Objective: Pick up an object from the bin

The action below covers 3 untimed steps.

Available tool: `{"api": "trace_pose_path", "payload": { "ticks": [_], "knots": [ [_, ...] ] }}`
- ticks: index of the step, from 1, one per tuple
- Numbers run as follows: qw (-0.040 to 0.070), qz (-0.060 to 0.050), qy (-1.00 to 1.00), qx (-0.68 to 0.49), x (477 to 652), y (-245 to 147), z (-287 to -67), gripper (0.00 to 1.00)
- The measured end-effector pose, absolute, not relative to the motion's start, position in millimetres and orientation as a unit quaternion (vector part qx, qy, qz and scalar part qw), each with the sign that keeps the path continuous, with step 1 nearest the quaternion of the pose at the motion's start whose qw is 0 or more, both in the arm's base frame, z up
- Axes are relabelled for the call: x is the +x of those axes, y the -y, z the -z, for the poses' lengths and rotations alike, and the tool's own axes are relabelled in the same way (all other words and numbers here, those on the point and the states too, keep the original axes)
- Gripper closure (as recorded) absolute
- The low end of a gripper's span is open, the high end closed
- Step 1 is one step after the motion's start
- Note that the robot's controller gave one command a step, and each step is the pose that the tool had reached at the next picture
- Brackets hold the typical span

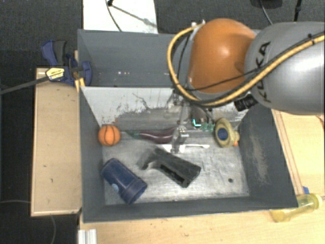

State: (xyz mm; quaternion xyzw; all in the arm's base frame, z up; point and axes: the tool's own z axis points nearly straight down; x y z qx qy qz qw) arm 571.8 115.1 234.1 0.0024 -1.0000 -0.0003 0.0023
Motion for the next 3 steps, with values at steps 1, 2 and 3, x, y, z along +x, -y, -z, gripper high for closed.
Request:
{"api": "trace_pose_path", "payload": {
  "ticks": [1,2,3],
  "knots": [
    [-0.002,0.001,1.0,0.001,573.3,-114,-238,0.0],
    [-0.005,0.001,1.0,0.019,553.4,-97,-192,0.0],
    [-0.002,0.001,0.999,0.037,543.3,-99,-87,1.0]
  ]
}}
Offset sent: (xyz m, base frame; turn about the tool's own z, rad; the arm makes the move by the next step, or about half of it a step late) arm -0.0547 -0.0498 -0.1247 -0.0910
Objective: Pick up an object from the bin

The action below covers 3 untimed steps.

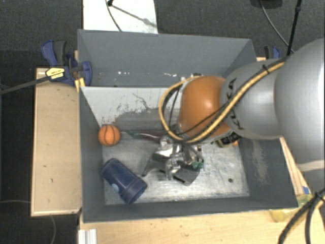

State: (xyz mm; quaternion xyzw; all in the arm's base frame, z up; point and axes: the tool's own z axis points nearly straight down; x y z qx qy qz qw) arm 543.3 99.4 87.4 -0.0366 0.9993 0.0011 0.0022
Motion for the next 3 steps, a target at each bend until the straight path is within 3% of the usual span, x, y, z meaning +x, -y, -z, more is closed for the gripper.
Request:
{"api": "trace_pose_path", "payload": {
  "ticks": [1,2,3],
  "knots": [
    [0.002,-0.001,-0.999,-0.036,543.3,-99,-87,1.0],
    [0.002,0.0,-0.999,-0.042,543.2,-89,-231,1.0],
    [0.001,0.0,-0.999,-0.042,542.8,-89,-230,1.0]
  ]
}}
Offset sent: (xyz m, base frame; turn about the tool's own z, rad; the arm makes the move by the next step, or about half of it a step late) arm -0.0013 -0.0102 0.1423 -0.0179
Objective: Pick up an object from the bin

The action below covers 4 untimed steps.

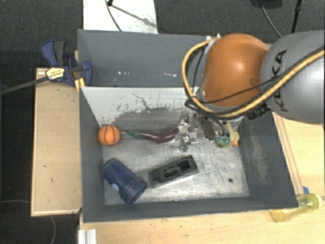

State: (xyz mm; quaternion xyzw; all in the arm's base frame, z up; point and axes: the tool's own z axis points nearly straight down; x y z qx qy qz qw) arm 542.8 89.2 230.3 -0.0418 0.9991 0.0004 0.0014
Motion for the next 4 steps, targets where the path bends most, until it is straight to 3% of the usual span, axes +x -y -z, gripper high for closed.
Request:
{"api": "trace_pose_path", "payload": {
  "ticks": [1,2,3,4],
  "knots": [
    [0.003,-0.001,-0.999,-0.04,547.9,-90,-208,1.0],
    [0.001,0.0,-0.999,-0.048,550.1,-85,-168,0.0],
    [0.001,-0.001,-0.999,-0.048,550.1,-85,-168,0.0],
    [-0.005,-0.004,-0.996,-0.092,559.0,-101,-82,1.0]
  ]
}}
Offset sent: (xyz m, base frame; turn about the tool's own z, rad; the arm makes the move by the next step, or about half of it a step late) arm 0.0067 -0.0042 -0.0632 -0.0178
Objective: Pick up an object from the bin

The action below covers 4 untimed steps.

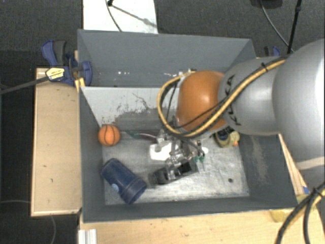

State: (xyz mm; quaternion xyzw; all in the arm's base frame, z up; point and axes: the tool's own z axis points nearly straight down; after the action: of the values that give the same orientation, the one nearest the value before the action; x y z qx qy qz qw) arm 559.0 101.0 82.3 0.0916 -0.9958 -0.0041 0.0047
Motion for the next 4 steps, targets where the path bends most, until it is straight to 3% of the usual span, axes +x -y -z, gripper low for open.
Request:
{"api": "trace_pose_path", "payload": {
  "ticks": [1,2,4],
  "knots": [
    [0.005,0.004,0.996,0.091,559.0,-101,-82,1.0],
    [0.0,0.001,0.996,0.09,555.6,-92,-140,1.0],
    [0.001,0.001,0.996,0.088,554.7,-92,-140,1.0]
  ]
}}
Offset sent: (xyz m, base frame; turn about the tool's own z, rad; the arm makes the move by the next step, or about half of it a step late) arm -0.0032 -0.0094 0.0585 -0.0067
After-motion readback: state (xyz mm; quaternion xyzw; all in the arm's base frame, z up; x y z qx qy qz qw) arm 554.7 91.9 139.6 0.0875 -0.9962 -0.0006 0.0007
